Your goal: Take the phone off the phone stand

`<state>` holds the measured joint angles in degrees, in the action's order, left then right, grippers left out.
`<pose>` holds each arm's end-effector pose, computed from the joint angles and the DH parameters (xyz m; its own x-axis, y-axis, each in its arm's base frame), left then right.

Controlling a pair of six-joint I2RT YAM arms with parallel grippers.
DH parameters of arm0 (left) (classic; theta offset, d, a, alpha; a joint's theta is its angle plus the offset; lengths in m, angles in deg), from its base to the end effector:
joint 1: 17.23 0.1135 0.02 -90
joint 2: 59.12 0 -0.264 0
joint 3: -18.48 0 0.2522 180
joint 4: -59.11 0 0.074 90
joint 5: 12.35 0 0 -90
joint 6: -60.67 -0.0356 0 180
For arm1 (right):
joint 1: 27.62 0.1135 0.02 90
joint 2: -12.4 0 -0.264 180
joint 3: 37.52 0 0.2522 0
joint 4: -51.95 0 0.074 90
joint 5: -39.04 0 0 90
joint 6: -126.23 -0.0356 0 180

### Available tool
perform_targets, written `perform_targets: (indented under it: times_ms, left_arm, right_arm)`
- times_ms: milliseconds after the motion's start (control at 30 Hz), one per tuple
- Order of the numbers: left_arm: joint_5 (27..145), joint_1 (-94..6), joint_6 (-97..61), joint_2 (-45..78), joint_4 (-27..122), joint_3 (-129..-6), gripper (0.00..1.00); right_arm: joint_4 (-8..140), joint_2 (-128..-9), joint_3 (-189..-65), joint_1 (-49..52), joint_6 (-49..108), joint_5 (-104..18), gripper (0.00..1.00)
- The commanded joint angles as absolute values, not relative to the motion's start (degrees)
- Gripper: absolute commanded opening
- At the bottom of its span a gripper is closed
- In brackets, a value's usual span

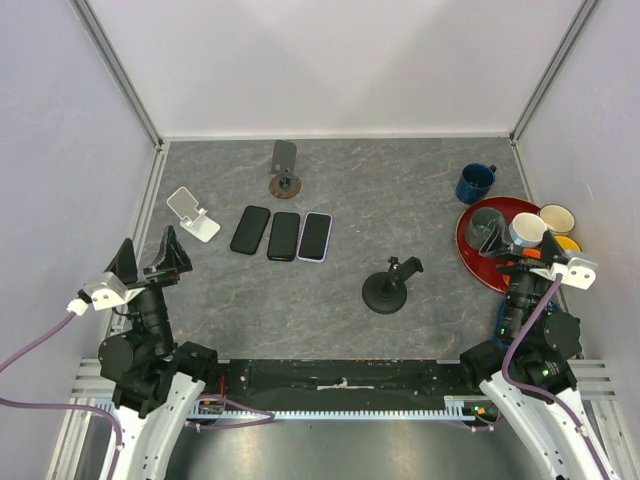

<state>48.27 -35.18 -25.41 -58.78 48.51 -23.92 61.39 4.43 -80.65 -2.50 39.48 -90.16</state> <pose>0.0366 0.0065 0.3388 0.5042 -0.2260 -0.8335 -0.0953 0.9447 -0.3138 0.0605 0.0035 0.3394 0.3817 0.1304 -0.9150 0.2086 0.9523 0.2228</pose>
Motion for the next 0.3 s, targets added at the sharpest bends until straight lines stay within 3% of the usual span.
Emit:
perform_targets:
  times_ms: [0, 267]
  left_arm:
    - [49.7, -33.8, -22.2, -59.9, 50.8, -23.8, 1.0]
    - [52.1, -32.3, -21.3, -59.5, 51.2, -23.8, 1.0]
  right_arm:
    - [58.9, 4.0, -80.2, -2.4, 39.7, -89.0, 0.98]
    - [58.7, 3.9, -80.0, -2.4, 40.0, -87.7, 0.98]
